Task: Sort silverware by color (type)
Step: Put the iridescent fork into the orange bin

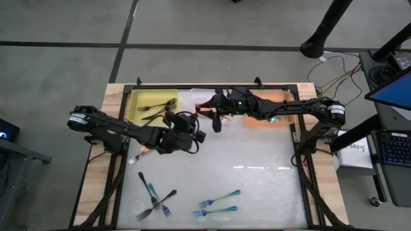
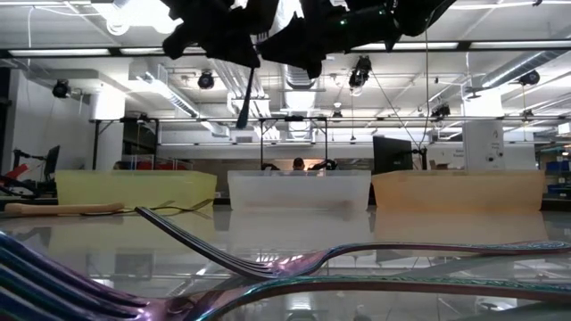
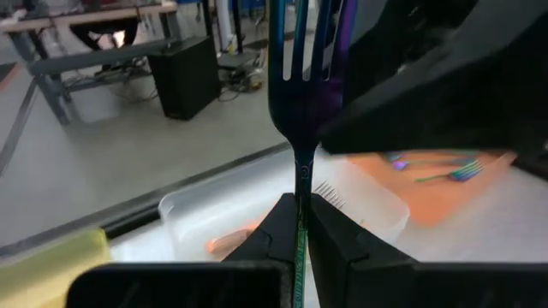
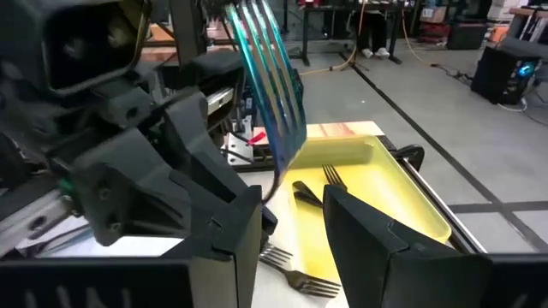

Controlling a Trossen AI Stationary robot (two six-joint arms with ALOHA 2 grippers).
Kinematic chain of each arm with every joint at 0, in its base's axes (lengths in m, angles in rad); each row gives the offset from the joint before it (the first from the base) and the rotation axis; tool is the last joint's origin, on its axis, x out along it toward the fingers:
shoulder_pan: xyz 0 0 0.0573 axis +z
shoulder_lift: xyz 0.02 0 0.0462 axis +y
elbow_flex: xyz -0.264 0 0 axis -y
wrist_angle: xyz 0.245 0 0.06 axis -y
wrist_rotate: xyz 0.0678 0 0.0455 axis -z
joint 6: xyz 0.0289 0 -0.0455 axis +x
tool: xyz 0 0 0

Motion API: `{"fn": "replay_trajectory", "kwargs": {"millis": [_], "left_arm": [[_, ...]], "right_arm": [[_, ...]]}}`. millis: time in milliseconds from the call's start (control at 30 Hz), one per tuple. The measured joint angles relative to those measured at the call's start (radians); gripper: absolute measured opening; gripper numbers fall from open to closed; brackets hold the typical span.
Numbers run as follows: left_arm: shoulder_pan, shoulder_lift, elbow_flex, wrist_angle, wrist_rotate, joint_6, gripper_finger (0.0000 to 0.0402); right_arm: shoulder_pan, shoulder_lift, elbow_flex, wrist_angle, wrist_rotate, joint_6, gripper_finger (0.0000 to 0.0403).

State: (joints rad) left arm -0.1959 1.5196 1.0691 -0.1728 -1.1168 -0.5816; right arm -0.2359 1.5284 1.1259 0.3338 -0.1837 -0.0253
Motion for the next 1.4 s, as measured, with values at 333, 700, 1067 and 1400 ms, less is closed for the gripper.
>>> {"fn": "replay_trajectory", "kwargs": {"millis": [333,700,1067,1400], "left_arm": [[0.003,0.009,0.000,0.052,0.031,0.046,0.0000],[0.010,0.058,0.000,0.090,0.035,0.042,0.0000],[0.018,0.061,0.000,0.123,0.041,0.106,0.0009],[0.021,0.061,0.000,0.128,0.128,0.136,0.0087]], "right_arm": [[0.000,0.000,0.000,0.026,0.000,0.016,0.0118],[0.000,0.000,0.000,0.047,0.001,0.016,0.0088],[0.000,-0.001,0.000,0.044,0.051,-0.033,0.0009],[-0.029,-0.059,0.028,-0.319,0.573,-0.287,0.0008]]}}
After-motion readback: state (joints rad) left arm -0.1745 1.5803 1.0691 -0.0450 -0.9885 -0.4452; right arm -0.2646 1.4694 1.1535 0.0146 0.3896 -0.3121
